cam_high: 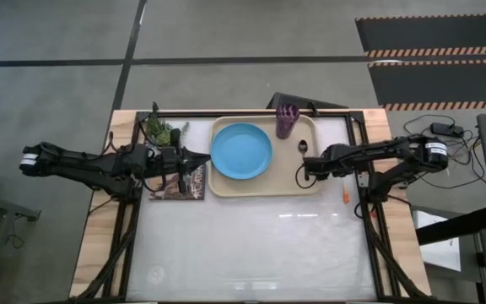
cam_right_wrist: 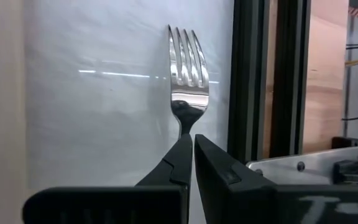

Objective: Pick and place plate/cup/fork/spoon on tray
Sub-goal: Put the orange fork to the left of the black spoon on the white tray

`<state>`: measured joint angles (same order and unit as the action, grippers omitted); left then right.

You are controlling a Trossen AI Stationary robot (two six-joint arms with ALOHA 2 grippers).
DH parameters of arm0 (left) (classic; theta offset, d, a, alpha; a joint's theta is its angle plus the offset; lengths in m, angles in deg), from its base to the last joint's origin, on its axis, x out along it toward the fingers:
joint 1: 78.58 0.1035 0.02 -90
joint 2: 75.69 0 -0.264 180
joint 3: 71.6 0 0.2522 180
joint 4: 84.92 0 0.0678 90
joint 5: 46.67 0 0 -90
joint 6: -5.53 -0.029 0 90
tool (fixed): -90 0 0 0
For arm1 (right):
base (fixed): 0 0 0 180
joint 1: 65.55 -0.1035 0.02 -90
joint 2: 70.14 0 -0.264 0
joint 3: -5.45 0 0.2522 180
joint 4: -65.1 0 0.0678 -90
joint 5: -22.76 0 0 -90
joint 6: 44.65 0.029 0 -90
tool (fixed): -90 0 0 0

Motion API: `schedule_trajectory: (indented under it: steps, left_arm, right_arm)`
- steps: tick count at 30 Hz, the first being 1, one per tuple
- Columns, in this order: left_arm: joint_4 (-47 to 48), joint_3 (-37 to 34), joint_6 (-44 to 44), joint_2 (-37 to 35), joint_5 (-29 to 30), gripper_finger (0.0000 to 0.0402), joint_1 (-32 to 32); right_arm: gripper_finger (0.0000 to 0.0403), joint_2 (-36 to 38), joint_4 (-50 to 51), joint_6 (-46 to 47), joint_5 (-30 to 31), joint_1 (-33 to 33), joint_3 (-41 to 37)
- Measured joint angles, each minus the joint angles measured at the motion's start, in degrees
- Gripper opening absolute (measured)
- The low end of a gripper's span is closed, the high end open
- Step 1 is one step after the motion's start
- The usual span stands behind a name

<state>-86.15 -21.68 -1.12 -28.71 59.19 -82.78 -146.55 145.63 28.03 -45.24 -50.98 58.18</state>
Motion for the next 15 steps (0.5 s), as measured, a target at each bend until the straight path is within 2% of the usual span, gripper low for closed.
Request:
schedule_trajectory:
  steps: [6,15]
  left_arm:
    - [0.02,0.00,-0.10,0.00,0.00,0.0003,0.00]
    - [0.02,0.00,-0.13,0.00,0.00,0.0003,0.00]
  right_arm:
    - [0.0022,-0.51,-0.41,0.21,-0.02,0.00,-0.60]
    - [0.0111,-0.37,-5.60,0.86,-0.12,-0.02,-3.71]
